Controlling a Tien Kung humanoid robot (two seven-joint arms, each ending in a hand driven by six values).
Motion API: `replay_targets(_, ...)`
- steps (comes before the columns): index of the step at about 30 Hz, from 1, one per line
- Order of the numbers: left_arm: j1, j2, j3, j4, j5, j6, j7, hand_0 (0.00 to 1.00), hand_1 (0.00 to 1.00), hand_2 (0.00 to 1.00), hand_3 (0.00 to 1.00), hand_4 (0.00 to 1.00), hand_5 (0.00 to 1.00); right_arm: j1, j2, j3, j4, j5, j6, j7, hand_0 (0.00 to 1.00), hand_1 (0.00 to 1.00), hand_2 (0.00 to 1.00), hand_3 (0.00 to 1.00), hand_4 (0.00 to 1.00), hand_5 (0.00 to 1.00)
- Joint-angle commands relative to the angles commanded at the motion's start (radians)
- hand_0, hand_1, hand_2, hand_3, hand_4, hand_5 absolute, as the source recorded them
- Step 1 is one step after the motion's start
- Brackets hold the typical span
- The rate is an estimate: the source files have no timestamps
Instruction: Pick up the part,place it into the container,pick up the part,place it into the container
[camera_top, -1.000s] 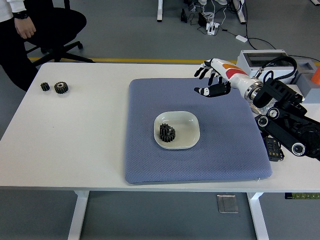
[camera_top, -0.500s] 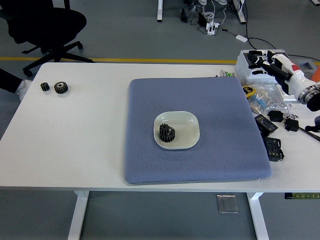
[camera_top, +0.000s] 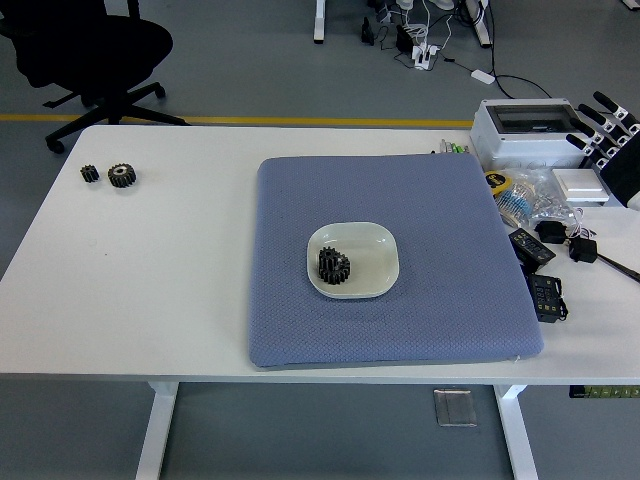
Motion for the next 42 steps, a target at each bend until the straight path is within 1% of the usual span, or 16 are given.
replay_targets(6, 0.002, -0.001, -0.003, 0.000, 0.007, 0.000, 0.002, 0.632, 0.610, 0.666, 0.557, 0.649, 0.568, -0.023, 0.004, 0.023, -0.025, 0.001, -0.001, 0.001, 0.895, 0.827, 0.857, 0.868, 0.998, 0.965)
replay_targets(9, 0.003, -0.001, -0.003, 0.000, 0.005, -0.001, 0.001, 0.632, 0.610, 0.666, 0.557, 0.649, 0.568, -0.032, 0.002, 0.033, -0.025, -0.002, -0.001, 0.000, 0.895, 0.827, 0.857, 0.868, 0.998, 0.965)
replay_targets(10, 0.003, -0.002, -0.003, 0.000, 0.005, -0.001, 0.001, 0.631, 0.614, 0.662, 0.557, 0.649, 0.569, -0.034, 0.002, 0.036, -0.024, -0.003, -0.001, -0.001, 0.892, 0.825, 0.856, 0.867, 0.998, 0.983)
replay_targets(24, -0.013, -0.003, 0.002, 0.000, -0.006, -0.001, -0.003, 0.629, 0.618, 0.659, 0.557, 0.645, 0.566, -0.043, -0.012, 0.056, -0.022, -0.021, 0.006, -0.022, 0.882, 0.819, 0.854, 0.857, 0.998, 0.984)
replay_targets(27, -0.015, -0.004, 0.001, 0.000, -0.005, -0.002, -0.003, 0.629, 0.618, 0.659, 0.557, 0.645, 0.566, -0.045, -0.014, 0.059, -0.018, -0.032, 0.012, -0.025, 0.882, 0.819, 0.854, 0.857, 0.998, 0.984)
replay_targets(36, -0.013, -0.005, 0.012, 0.000, -0.020, -0.002, -0.005, 0.630, 0.629, 0.657, 0.557, 0.644, 0.566, -0.053, -0.018, 0.062, -0.007, -0.127, 0.019, -0.016, 0.879, 0.814, 0.846, 0.856, 0.998, 0.991)
replay_targets(42, -0.013, -0.006, 0.029, 0.000, -0.042, -0.002, -0.008, 0.629, 0.633, 0.657, 0.557, 0.643, 0.565, -0.053, -0.022, 0.062, -0.009, -0.126, 0.019, -0.011, 0.876, 0.811, 0.841, 0.864, 0.998, 0.993)
